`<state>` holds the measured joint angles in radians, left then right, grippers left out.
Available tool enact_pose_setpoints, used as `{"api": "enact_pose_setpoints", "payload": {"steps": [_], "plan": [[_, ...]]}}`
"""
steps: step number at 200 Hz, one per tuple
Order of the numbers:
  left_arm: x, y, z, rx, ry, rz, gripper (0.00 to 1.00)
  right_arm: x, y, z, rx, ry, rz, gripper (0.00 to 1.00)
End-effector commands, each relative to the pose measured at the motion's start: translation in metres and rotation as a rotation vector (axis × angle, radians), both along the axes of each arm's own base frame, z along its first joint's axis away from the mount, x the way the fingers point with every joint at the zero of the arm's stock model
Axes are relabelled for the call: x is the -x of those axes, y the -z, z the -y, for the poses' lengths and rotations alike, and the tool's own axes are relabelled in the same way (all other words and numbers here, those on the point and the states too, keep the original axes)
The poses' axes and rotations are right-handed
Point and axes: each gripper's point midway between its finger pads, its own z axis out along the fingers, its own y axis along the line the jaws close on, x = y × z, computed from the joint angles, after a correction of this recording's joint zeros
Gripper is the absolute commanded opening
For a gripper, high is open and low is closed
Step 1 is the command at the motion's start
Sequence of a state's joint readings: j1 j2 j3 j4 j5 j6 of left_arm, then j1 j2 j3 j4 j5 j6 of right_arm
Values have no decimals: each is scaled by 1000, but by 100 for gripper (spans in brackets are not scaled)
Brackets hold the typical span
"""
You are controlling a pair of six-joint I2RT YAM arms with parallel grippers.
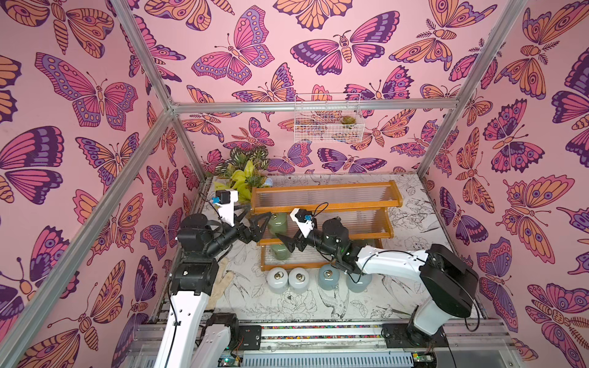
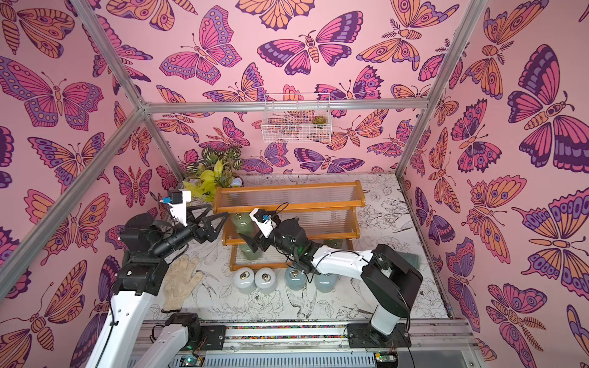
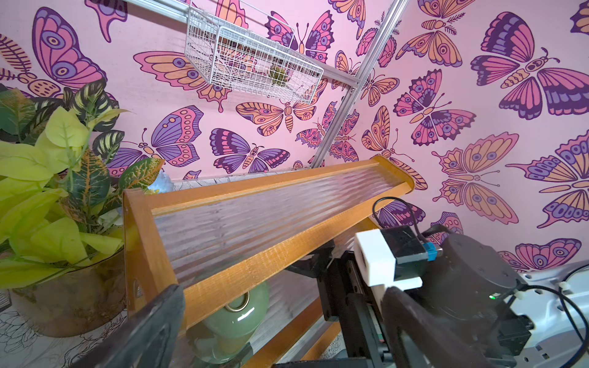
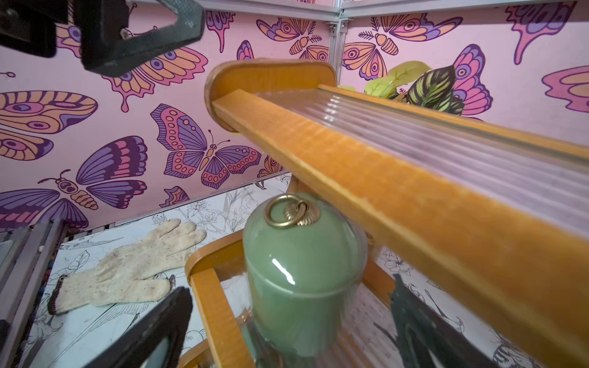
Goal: Remove the tea canisters from the shelf
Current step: Pick up the tea canister from the shelf.
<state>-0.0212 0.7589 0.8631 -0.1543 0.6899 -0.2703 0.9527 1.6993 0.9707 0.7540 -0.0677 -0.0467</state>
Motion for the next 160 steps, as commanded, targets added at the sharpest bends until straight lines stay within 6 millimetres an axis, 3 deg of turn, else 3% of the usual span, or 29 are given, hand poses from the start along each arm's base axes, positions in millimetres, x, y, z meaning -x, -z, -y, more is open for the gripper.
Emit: {"api": "enact_pose_setpoints", "payload": {"steps": [1, 84, 112, 160], "plan": [[6, 1, 5, -4, 29, 7, 99, -7, -14, -13, -33, -11, 45, 99], [11, 3, 4, -8, 27, -1, 99, -35, 1, -38, -48, -29, 15, 99], [13, 5, 3, -12, 23, -6, 99, -35, 7, -42, -40, -42, 6, 87], [13, 7, 2, -22, 13, -9, 99, -33, 13, -37, -12, -37, 20, 58]]}}
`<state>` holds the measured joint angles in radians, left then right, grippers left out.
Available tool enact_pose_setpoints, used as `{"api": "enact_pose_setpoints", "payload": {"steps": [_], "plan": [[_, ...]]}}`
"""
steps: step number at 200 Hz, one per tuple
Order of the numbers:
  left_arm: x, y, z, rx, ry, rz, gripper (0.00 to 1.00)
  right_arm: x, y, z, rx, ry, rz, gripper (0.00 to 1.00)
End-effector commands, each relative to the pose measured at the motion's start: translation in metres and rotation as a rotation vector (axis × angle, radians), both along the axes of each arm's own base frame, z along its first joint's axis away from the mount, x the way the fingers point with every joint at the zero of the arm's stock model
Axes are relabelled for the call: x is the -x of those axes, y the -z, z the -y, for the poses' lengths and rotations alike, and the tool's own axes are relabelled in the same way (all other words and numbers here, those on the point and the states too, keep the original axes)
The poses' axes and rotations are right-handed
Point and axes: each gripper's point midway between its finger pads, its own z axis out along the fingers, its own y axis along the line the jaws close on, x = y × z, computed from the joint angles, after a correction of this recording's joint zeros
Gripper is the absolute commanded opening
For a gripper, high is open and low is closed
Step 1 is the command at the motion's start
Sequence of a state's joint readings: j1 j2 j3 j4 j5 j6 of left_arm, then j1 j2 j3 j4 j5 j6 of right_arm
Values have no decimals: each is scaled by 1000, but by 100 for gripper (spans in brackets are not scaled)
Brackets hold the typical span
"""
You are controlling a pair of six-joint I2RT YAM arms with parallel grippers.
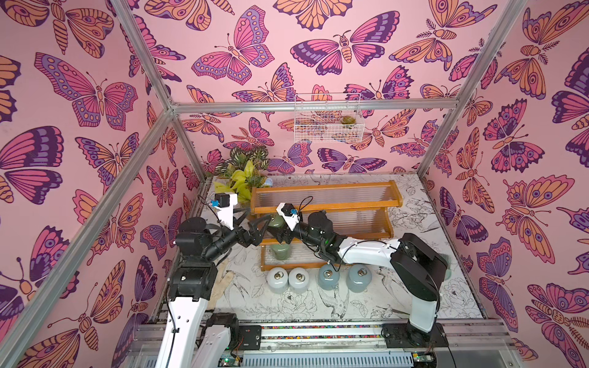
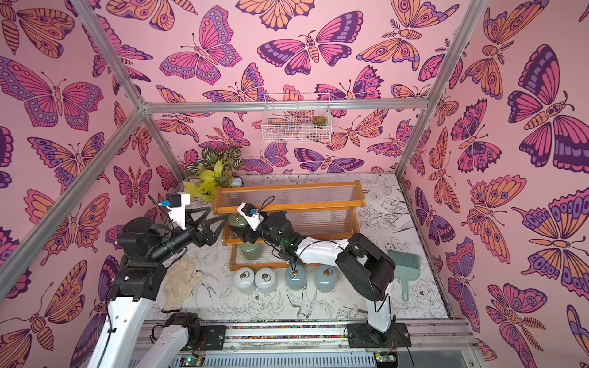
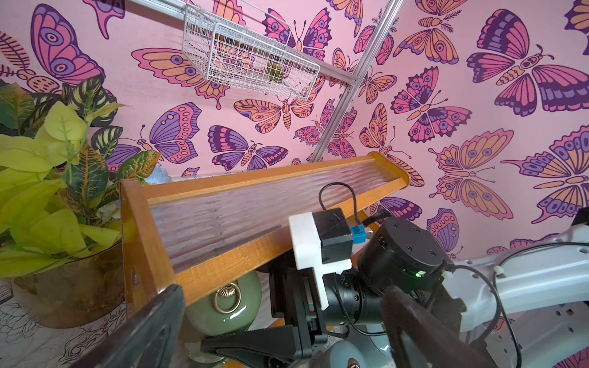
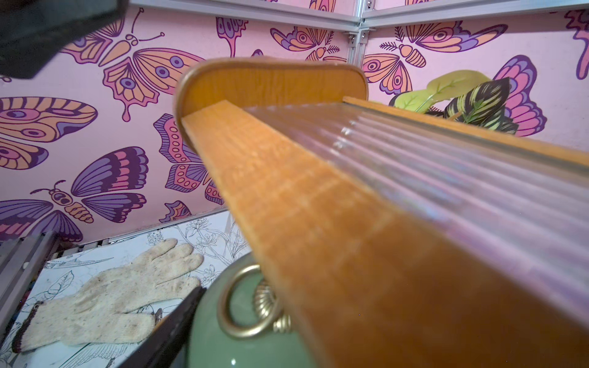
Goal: Remove the tea canisters from the shelf
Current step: Pick up the tea canister from the shelf.
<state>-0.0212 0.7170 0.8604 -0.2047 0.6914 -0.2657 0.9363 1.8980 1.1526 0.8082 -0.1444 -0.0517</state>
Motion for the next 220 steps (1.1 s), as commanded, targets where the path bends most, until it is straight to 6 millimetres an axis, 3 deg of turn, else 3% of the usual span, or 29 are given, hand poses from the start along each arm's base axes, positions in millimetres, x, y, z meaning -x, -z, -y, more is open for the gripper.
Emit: {"api": "enact_pose_setpoints", "payload": {"steps": [1, 27, 71, 112, 127, 132, 164, 220], "plan": [[2, 6, 2, -19, 11, 0, 99, -7, 6, 5, 19, 23, -1, 57], [-1, 7, 2, -23, 11, -4, 99, -3, 1, 6, 26, 7, 33, 46], [-4, 8, 1, -32, 3, -4, 99, 19, -46, 16, -17, -57, 103, 45], [-4, 7, 0, -34, -1, -1, 99, 46, -71, 37, -43, -113, 102, 44], [-5, 8, -1, -36, -6, -3, 99, 58, -68, 45, -35, -139, 81, 44], [-5, 8, -1, -35, -9, -3, 99, 65, -78, 52, -46, -150, 91, 44], [-8, 10, -3, -36, -23, -8, 99, 96, -64, 71, -1, -229, 45, 43], [-13, 11, -3, -36, -27, -21, 99, 144, -14, 100, 115, -340, -71, 42]]}}
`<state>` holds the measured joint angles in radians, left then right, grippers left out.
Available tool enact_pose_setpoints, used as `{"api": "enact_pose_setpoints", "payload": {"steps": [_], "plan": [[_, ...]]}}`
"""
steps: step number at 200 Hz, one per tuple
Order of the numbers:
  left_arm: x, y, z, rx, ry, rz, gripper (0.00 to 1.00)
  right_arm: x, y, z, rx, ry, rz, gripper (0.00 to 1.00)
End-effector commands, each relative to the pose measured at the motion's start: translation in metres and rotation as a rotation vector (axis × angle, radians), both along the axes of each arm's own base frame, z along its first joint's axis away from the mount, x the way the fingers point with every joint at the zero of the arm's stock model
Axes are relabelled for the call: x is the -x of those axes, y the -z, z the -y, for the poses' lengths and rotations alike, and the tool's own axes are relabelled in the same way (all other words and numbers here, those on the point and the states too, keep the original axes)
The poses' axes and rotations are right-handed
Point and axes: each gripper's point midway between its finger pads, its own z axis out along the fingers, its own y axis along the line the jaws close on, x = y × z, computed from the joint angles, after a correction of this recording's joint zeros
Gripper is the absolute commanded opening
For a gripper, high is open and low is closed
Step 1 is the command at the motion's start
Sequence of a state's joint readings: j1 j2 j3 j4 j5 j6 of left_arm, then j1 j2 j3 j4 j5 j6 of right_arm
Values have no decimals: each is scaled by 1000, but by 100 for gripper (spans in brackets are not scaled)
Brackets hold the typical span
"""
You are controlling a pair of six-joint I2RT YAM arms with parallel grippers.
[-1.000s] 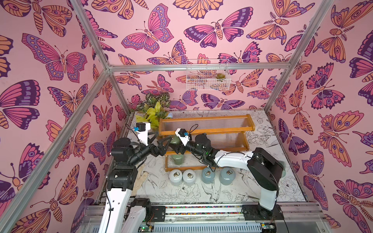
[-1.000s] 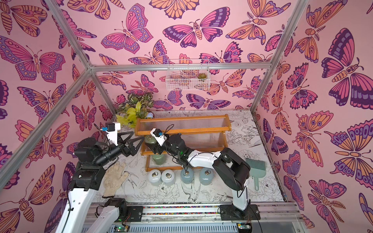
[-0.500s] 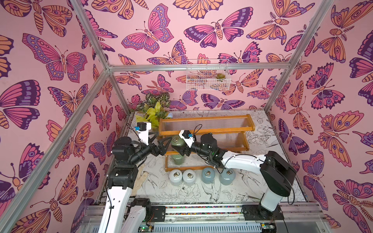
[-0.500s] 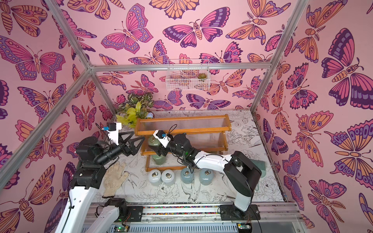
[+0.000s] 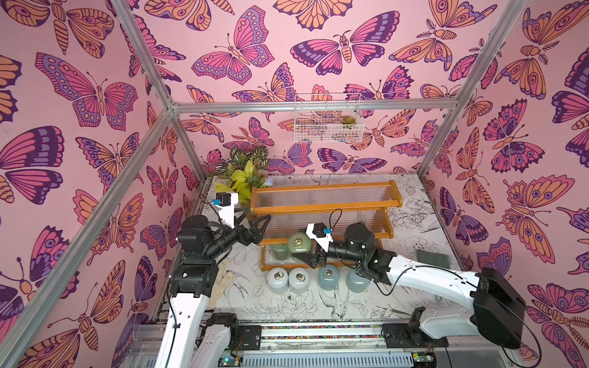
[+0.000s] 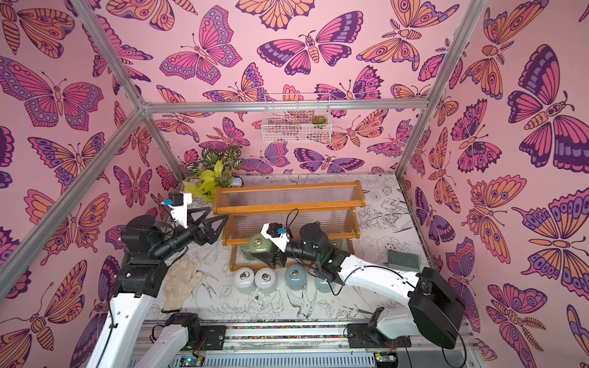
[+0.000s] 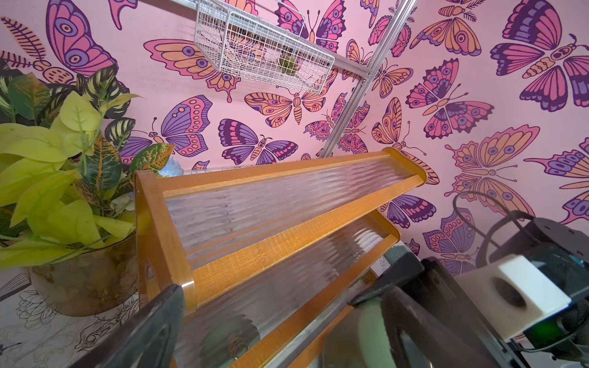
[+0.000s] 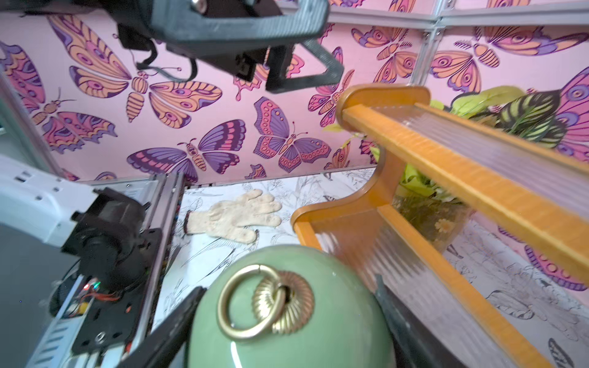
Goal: Remove the tea canisters from the shelf
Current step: Pick up the tea canister from the shelf, then place the tea canister at the center of the board.
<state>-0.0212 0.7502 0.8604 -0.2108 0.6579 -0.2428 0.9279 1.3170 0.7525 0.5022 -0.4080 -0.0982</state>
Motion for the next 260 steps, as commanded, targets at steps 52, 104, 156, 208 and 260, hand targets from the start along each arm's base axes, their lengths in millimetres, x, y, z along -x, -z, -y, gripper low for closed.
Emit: {"api": "enact_pose_setpoints", "payload": {"steps": [52, 104, 156, 208, 260], "plan": [[-8, 7, -1, -14, -16, -15, 99, 65, 39, 26, 73, -175, -122, 42], [-14, 7, 0, 0, -10, -30, 99, 82, 76, 40, 157, -185, -213, 42], [-15, 4, -1, 2, -23, -23, 99, 74, 117, 38, 205, -143, -231, 43], [-17, 1, -1, 6, -22, -24, 99, 40, 146, 29, 183, -2, -159, 43], [-18, -1, -1, 9, -23, -25, 99, 30, 176, 12, 200, -5, -178, 43]]}}
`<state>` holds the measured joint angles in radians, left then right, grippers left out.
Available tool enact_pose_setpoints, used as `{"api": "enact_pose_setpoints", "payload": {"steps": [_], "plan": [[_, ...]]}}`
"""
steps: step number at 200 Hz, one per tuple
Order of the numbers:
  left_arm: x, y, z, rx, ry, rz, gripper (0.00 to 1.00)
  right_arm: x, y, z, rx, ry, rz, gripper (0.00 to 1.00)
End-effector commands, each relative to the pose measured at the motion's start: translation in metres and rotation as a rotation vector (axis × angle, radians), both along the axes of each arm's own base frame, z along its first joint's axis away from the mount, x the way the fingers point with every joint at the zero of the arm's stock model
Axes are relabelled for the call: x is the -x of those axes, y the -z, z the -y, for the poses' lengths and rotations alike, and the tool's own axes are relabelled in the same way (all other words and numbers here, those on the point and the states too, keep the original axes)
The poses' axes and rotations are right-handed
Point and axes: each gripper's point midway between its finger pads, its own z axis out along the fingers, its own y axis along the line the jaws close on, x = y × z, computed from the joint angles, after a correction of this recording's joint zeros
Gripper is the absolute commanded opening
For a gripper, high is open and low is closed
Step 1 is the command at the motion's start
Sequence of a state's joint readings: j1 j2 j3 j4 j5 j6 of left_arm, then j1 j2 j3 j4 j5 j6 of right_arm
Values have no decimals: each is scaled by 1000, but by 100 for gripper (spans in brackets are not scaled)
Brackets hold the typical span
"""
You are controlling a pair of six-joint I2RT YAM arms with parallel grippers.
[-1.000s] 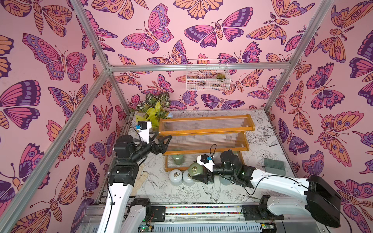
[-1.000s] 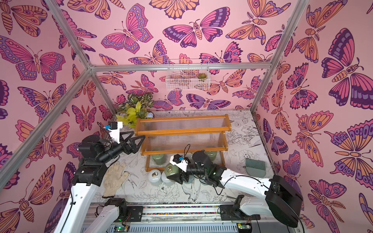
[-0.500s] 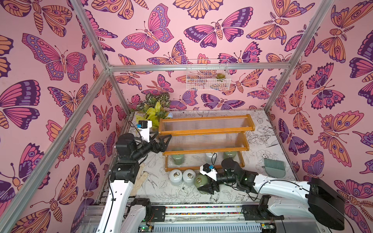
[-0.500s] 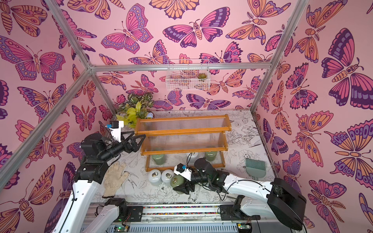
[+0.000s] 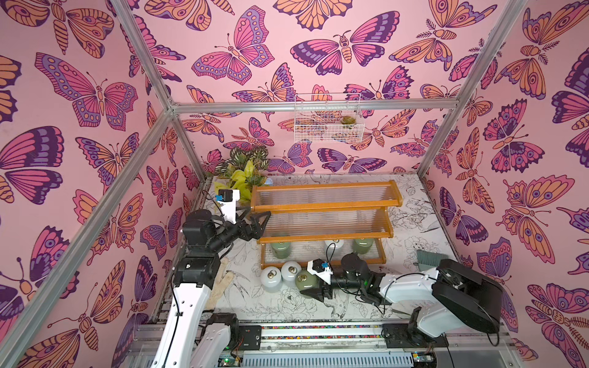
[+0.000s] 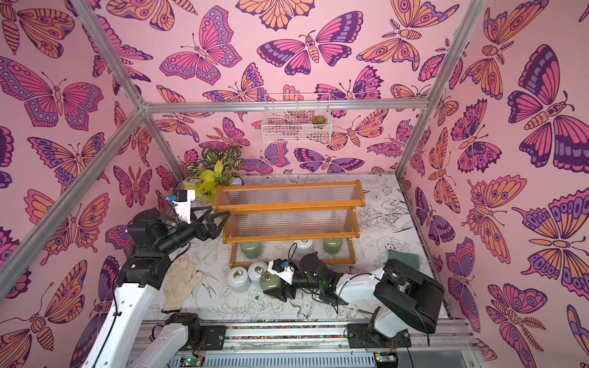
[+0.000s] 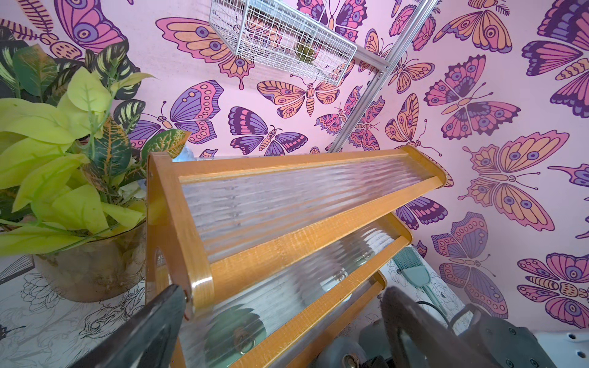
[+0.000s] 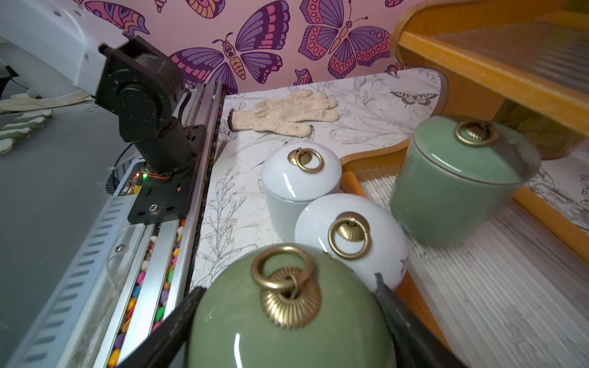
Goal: Remove the tea canisters from the shelf
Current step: Place the tea canister at the center of the board.
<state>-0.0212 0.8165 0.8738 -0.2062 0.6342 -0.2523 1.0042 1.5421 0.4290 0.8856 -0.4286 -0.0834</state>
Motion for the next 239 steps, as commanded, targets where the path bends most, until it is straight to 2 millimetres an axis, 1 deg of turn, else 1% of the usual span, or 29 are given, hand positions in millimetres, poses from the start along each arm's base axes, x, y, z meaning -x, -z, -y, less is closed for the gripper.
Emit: {"api": "enact_pose_setpoints", "payload": {"steps": [1, 24, 60, 82, 92, 93, 96, 129, 170, 182, 196, 204, 205, 210, 229, 239], "plan": [[-1, -12, 2, 8, 2, 28, 99, -17, 35, 4, 78, 87, -57, 43], [-1, -14, 1, 8, 0, 31, 99, -13, 39, 0, 88, 56, -50, 43], [-2, -12, 1, 4, -6, 27, 99, 0, 35, -6, 132, -10, -3, 43], [-4, -11, 0, 5, -7, 19, 99, 7, 27, -8, 138, -43, 30, 44], [-4, -10, 1, 6, -6, 17, 99, 12, 30, -8, 159, -60, 29, 44], [-4, -10, 1, 6, -6, 17, 99, 12, 24, -9, 147, -62, 37, 44], [-4, -10, 1, 6, -6, 16, 99, 13, 18, -9, 138, -65, 45, 44], [-3, -8, 0, 5, -12, 16, 99, 26, 5, -10, 132, -116, 64, 44], [-3, -5, 0, 7, -13, 8, 99, 41, 1, -21, 134, -193, 64, 45], [-3, -4, 0, 7, -13, 6, 99, 45, 3, -26, 137, -213, 58, 45], [-2, -3, 0, 7, -14, 5, 99, 47, 3, -33, 121, -225, 63, 45], [-2, -2, 0, 8, -15, 3, 99, 47, -3, -37, 99, -230, 73, 45], [-2, -2, -1, 8, -15, 4, 99, 47, 2, -38, 108, -230, 67, 45], [-2, -2, -1, 8, -15, 4, 99, 46, 6, -41, 111, -228, 63, 45], [-2, -1, 0, 13, -10, -3, 99, 39, 2, -52, 65, -206, 81, 45], [-2, -1, 1, 15, -7, -6, 99, 35, 3, -56, 47, -190, 87, 46]]}}
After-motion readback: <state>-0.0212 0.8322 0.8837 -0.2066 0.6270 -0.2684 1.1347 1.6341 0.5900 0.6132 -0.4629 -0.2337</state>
